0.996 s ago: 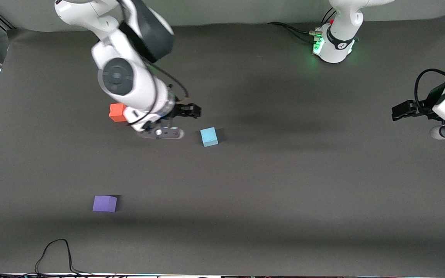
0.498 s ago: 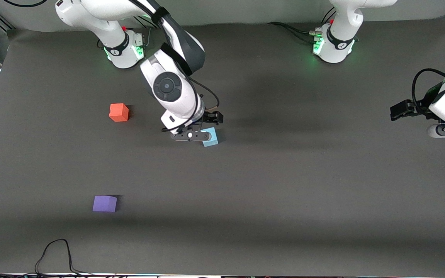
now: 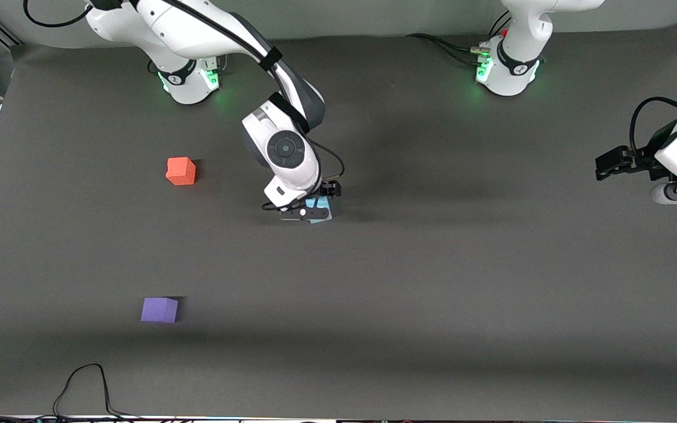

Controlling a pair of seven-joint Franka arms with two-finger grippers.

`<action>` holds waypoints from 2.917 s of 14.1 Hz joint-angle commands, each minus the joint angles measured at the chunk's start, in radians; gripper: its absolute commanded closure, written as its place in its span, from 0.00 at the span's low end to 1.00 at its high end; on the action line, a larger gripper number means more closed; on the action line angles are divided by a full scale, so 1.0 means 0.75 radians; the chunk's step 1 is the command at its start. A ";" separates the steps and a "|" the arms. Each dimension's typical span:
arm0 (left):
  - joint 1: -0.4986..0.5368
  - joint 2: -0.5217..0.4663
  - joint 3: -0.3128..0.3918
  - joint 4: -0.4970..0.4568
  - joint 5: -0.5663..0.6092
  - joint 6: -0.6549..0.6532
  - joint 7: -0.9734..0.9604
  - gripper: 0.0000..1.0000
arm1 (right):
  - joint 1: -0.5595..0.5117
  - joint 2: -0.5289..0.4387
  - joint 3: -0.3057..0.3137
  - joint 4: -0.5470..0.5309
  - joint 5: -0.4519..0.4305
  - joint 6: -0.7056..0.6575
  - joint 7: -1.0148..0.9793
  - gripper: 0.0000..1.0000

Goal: Place blue block between orange and purple blocks
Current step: 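Lower the right gripper onto the blue cube and close it, then carry the blue cube with the right gripper toward the orange cube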

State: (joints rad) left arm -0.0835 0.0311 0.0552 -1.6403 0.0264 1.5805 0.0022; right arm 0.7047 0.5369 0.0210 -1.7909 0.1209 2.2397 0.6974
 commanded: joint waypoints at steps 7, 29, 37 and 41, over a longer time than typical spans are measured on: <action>0.050 -0.025 -0.067 -0.024 -0.017 0.007 0.026 0.00 | 0.079 0.119 -0.038 -0.022 -0.075 0.192 0.038 0.00; 0.056 -0.003 -0.065 0.035 -0.027 0.020 0.005 0.00 | 0.134 -0.122 -0.249 0.138 -0.086 -0.281 -0.109 0.51; 0.040 0.008 -0.067 0.044 -0.013 0.026 -0.027 0.00 | -0.066 -0.464 -0.604 0.220 -0.014 -0.759 -0.853 0.51; 0.040 0.006 -0.071 0.044 -0.011 0.030 -0.028 0.00 | -0.066 -0.462 -0.815 0.203 -0.014 -0.781 -1.064 0.50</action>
State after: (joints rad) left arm -0.0471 0.0317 0.0022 -1.6194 0.0165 1.5950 -0.0004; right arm 0.6385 0.1881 -0.5416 -1.6260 0.0942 1.6634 -0.0331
